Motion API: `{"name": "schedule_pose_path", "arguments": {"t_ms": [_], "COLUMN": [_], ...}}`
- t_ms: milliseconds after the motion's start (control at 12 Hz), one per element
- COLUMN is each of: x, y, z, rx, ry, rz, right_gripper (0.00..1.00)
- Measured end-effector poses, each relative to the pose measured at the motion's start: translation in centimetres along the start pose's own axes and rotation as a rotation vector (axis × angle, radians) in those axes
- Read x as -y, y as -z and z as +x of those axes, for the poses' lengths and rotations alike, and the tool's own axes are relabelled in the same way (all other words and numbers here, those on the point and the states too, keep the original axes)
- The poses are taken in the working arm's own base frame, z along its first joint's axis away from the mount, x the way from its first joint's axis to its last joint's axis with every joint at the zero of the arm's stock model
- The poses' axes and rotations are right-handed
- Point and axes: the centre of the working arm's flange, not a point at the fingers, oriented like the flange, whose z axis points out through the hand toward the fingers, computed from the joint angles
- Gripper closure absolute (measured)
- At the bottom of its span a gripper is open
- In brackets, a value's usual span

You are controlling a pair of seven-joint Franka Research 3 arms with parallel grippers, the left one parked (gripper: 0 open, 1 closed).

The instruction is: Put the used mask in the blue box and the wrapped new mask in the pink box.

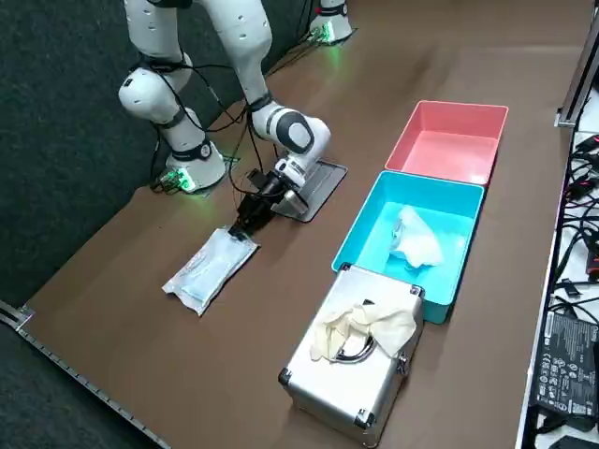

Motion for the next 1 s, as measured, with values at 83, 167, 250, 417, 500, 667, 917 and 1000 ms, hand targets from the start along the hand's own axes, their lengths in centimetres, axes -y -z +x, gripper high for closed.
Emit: {"name": "schedule_pose_path", "arguments": {"t_ms": [83, 167, 250, 417, 500, 667, 917, 1000], "x": [0.0, -0.1, -0.3, -1.4, -2.4, -5.3, -14.2, -16.7], "y": [-0.1, -0.1, 0.0, 0.6, 1.3, 3.3, 8.4, 9.8], "z": [0.0, 0.0, 0.1, 0.4, 0.7, 1.3, 1.3, 1.0], "rx": [0.001, 0.001, 0.002, 0.0, -0.005, -0.021, -0.02, -0.015], "ry": [0.0, 0.0, -0.003, -0.022, -0.027, -0.027, -0.008, 0.001], "rz": [0.0, -0.003, -0.012, -0.037, -0.047, -0.063, 0.002, 0.03], "right_gripper": [0.72, 0.76, 0.77, 0.98, 0.99, 0.99, 0.99, 0.99]}}
